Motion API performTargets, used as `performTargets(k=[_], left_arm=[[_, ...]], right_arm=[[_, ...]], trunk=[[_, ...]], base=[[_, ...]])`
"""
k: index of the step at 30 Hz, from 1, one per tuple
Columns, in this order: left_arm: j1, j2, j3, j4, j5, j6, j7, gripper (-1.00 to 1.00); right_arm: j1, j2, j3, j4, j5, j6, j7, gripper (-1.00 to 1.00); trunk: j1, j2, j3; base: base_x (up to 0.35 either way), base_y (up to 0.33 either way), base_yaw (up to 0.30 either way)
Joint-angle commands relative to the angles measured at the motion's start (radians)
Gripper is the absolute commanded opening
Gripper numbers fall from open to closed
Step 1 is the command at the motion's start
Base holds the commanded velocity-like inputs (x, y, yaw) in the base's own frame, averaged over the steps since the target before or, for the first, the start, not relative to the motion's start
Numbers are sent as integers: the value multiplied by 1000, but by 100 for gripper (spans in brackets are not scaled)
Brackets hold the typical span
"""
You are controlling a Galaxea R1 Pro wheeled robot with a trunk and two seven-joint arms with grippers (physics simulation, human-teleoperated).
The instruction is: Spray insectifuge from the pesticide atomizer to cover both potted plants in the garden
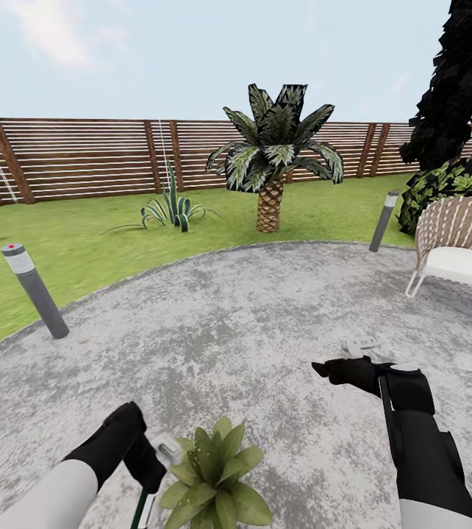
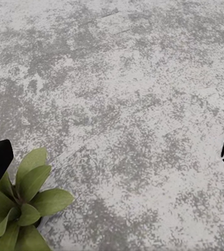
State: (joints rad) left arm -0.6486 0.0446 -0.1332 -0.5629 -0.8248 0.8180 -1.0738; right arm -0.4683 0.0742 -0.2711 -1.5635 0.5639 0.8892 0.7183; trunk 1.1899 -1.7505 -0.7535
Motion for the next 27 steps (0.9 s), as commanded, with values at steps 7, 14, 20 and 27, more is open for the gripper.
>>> performTargets(k=[7, 14, 20, 27], left_arm=[[-1, -5, -10, -1, -7, 8, -7, -100], [-20, -57, -12, -6, -9, 19, -8, -100], [-41, -87, -13, -13, -11, 51, -8, -100], [-66, -105, -13, -14, -10, 60, -8, -100]], right_arm=[[-1, 1, -3, -1, 10, 2, 10, 100], [-1, 1, -3, -1, 10, 2, 10, 100], [-1, 1, -3, -2, 9, 2, 10, 100], [-1, 1, -4, -1, 10, 2, 10, 100]], trunk=[[0, -1, -1], [0, -1, -1], [0, -1, -1], [0, -1, -1]], base=[[0, 0, 0], [0, 0, 0], [0, 0, 0], [0, 0, 0]])
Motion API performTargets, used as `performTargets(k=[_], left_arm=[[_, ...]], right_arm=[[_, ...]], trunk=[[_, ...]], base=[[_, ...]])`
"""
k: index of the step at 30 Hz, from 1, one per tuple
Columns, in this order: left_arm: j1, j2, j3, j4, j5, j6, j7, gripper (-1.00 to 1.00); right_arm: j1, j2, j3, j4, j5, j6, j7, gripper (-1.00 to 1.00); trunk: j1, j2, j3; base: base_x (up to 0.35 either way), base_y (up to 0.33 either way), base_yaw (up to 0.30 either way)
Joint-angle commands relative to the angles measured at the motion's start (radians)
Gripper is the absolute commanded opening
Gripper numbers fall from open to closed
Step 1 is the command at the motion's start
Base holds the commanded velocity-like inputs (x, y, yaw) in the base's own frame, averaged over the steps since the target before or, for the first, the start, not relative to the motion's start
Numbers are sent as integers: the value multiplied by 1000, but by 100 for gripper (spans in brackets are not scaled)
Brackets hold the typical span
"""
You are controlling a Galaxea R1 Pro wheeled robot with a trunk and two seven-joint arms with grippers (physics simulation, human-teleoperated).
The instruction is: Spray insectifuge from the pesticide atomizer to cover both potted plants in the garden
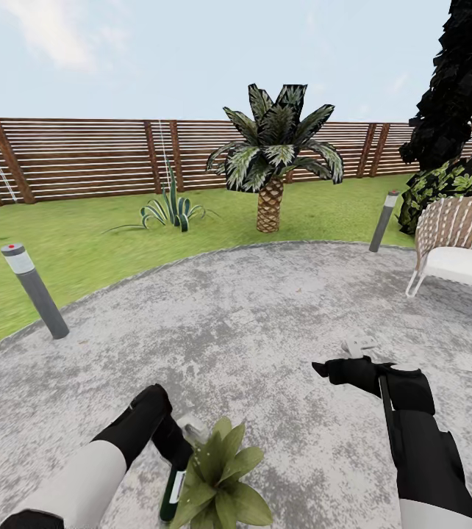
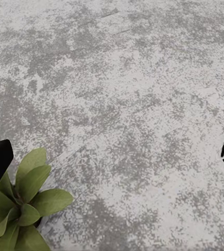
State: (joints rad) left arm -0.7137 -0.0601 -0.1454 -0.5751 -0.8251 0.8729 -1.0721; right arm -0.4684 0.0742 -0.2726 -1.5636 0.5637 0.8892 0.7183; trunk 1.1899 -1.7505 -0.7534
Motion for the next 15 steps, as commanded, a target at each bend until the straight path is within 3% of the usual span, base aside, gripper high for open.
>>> performTargets(k=[1, 9, 15], left_arm=[[-4, -1, 0, -1, -10, 10, -9, -100], [-18, 9, 3, 5, -10, 30, -9, -100], [-13, 50, 4, 11, -11, 31, -9, -100]], right_arm=[[-1, 1, -2, -1, 10, 2, 10, 100], [-1, 1, -2, -1, 10, 2, 10, 100], [-1, 1, -2, -1, 10, 2, 10, 100]], trunk=[[0, 0, -1], [0, 0, -1], [0, 0, -1]], base=[[0, 0, 0], [0, 0, 0], [0, 0, 0]])
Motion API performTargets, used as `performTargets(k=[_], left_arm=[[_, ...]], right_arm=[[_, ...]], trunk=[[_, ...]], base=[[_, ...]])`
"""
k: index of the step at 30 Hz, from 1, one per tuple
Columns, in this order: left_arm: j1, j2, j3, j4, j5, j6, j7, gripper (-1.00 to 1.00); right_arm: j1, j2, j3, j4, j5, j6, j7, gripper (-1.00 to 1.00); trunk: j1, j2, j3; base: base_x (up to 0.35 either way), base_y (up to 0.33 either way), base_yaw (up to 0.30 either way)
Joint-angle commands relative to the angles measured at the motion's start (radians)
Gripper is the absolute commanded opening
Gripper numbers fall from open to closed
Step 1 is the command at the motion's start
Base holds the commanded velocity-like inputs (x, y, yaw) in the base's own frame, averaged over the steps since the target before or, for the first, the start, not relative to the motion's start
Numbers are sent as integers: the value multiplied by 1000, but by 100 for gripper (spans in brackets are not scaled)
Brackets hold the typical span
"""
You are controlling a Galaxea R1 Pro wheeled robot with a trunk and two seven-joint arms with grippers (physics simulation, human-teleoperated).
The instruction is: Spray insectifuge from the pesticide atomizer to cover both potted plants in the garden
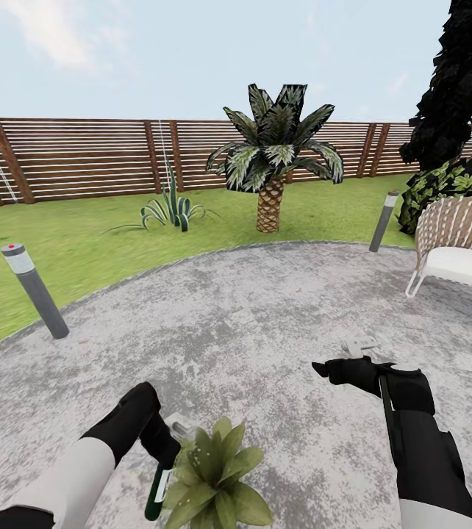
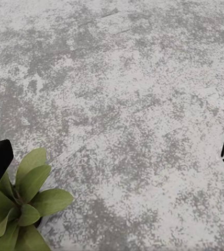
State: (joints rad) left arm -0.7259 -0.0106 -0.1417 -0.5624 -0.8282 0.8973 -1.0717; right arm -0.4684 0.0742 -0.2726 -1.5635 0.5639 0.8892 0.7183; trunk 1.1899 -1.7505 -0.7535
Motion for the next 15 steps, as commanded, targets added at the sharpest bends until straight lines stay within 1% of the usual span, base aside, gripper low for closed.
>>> performTargets(k=[1, 3, 6, 12, 14, 15], left_arm=[[2, 18, -1, -1, -7, 6, -10, -100], [3, 30, -1, -1, -7, 6, -10, -100], [7, 56, -1, 1, -7, 6, -10, -100], [13, 86, 1, 2, -8, 6, -10, -100], [13, 90, 3, 2, -7, 7, -10, -100], [13, 92, 4, 2, -7, 13, -10, -100]], right_arm=[[-1, 1, -2, -1, 10, 2, 10, 100], [-1, 1, -2, -1, 10, 2, 10, 100], [-1, 1, -2, -1, 10, 2, 10, 100], [-1, 1, -1, -1, 10, 2, 10, 100], [-1, 1, -1, -1, 10, 2, 10, 100], [-1, 1, -1, -1, 9, 2, 10, 100]], trunk=[[0, -1, -1], [0, -1, -1], [0, -1, -1], [0, -1, -1], [0, -1, -1], [4, -8, -4]], base=[[0, 0, 0], [0, 0, 0], [0, 0, 0], [0, 0, 0], [0, 0, 0], [0, 0, 0]])
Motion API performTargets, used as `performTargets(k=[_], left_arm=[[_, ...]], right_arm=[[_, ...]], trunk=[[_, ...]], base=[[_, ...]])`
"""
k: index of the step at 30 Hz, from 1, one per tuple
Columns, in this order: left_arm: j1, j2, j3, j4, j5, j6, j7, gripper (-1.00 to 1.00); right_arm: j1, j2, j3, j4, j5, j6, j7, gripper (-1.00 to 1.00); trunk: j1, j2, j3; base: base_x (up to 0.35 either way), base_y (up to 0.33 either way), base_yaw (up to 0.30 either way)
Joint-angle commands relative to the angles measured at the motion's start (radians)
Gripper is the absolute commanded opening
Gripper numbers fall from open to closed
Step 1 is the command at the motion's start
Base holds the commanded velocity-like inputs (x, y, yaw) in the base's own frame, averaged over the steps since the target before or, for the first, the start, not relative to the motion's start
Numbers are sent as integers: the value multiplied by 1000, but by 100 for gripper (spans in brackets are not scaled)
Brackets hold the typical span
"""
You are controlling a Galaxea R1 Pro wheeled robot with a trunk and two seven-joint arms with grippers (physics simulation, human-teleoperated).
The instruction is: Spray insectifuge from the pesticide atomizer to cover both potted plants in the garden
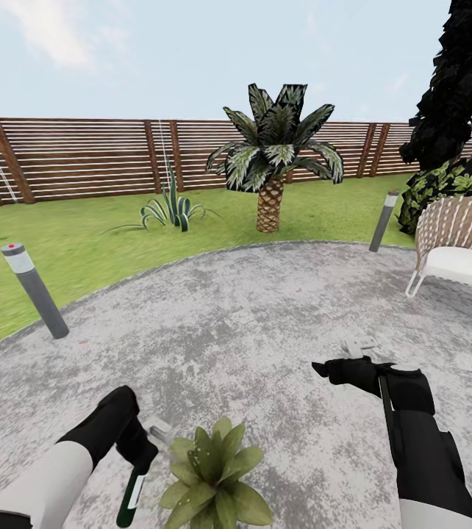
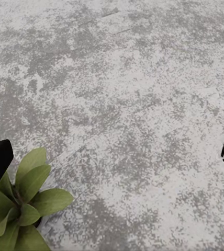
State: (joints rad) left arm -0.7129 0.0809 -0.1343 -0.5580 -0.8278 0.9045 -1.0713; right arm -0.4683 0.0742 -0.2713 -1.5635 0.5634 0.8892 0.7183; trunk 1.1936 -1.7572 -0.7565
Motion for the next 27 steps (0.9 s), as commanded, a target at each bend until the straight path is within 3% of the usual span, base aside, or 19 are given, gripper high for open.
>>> performTargets(k=[1, 9, 20, 27], left_arm=[[-1, 1, -3, -2, -7, 11, -10, -100], [-6, 1, -2, -2, -8, 24, -8, -100], [-11, 4, -2, -4, -9, 24, -6, -100], [-13, 7, -2, -7, -11, 24, -4, -100]], right_arm=[[-1, 1, -2, -1, 9, 2, 10, 100], [-1, 1, -2, -1, 9, 1, 10, 100], [-1, 1, -4, -4, 1, 1, 12, 100], [-1, 1, -3, -4, 1, 1, 12, 100]], trunk=[[4, -8, -4], [15, -29, -21], [58, -106, -63], [65, -120, -80]], base=[[0, 0, 0], [0, 0, 0], [0, 0, 0], [0, 0, 0]])
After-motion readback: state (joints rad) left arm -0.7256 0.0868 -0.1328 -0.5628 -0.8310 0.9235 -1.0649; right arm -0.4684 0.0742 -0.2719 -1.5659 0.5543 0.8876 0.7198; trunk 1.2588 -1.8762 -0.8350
